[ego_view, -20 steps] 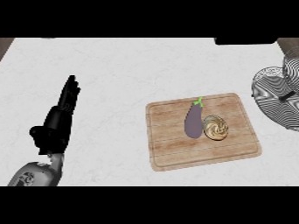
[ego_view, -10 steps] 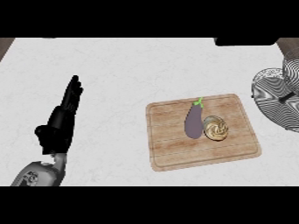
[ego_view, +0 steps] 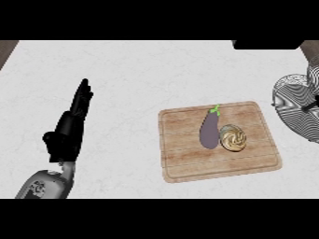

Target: Pick the cupcake from the cutting board and place it in the tiered basket

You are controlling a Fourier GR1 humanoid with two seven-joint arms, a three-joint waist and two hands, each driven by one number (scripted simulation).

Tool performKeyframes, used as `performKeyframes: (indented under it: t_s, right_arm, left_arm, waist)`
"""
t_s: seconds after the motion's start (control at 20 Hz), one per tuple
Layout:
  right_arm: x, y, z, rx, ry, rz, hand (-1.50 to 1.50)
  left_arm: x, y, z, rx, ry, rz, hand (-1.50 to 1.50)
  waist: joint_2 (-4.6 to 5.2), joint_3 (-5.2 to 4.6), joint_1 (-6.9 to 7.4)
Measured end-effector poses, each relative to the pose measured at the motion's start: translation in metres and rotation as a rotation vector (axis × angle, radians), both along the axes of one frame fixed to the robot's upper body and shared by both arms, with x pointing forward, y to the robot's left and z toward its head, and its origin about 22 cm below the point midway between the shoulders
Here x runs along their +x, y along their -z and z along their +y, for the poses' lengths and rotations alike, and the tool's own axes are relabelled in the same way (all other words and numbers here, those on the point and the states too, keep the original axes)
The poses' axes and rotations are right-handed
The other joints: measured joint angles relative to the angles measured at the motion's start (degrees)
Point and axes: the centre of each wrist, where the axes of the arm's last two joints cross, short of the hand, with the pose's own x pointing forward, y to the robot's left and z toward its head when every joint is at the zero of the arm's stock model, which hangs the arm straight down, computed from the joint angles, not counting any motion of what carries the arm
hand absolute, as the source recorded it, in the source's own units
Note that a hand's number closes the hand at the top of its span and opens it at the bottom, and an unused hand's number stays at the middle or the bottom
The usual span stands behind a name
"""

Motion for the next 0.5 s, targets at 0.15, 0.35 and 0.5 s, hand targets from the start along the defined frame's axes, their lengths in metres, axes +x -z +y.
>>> performKeyframes:
  t_s: [0.15,0.35,0.5]
  right_arm:
    - [0.0,-0.003,0.023,-0.031,0.008,0.016,-1.5]
    - [0.006,-0.001,0.042,-0.082,0.012,0.041,-1.5]
    - [0.007,-0.001,0.052,-0.129,0.015,0.084,-1.5]
  left_arm:
    - [0.001,0.001,-0.007,0.001,0.003,-0.004,0.0]
    - [0.004,0.006,-0.004,0.0,0.002,-0.006,0.0]
    - [0.002,0.002,-0.009,0.004,0.001,-0.008,0.0]
  waist:
    - [0.07,0.03,0.23]
    - [0.12,0.07,0.34]
    - [0.1,0.07,0.34]
